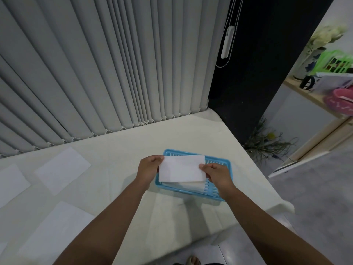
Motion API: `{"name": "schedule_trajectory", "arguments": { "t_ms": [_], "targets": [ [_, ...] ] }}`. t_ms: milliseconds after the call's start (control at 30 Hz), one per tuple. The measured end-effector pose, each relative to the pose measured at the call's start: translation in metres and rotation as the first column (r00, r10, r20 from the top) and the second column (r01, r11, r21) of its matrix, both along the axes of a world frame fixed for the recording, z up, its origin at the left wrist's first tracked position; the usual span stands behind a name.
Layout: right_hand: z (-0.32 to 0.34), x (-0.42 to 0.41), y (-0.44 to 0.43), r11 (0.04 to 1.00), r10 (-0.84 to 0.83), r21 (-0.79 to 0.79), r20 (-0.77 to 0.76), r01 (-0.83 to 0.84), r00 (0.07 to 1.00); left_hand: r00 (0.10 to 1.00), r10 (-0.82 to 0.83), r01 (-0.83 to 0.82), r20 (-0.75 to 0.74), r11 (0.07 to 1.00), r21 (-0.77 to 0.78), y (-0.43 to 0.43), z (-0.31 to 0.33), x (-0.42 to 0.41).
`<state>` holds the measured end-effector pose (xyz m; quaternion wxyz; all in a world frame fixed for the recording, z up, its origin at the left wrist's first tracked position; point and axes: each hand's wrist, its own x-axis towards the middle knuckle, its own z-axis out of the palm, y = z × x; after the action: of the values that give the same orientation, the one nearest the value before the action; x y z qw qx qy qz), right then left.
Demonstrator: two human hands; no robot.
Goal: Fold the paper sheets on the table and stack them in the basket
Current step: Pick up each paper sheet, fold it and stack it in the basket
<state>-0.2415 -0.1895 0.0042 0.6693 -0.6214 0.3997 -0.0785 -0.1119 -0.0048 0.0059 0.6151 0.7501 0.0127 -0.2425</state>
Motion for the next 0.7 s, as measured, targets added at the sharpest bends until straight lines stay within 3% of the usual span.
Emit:
{"name": "schedule_trajectory", "arguments": {
  "t_ms": [367,700],
  "targets": [
    [-0.018,-0.013,-0.004,0.994,0.075,0.092,-0.129,-0.063,0.989,0.997,0.023,-0.022,-0.08,1.0,0.019,-0.014,-0.014,0.004],
    [-0.028,-0.013,-0.01,0.991,0.002,0.135,-0.168,0.021,0.986,0.993,0.014,-0.015,-0.116,1.0,-0.003,-0.017,-0.021,0.017]
  ]
}}
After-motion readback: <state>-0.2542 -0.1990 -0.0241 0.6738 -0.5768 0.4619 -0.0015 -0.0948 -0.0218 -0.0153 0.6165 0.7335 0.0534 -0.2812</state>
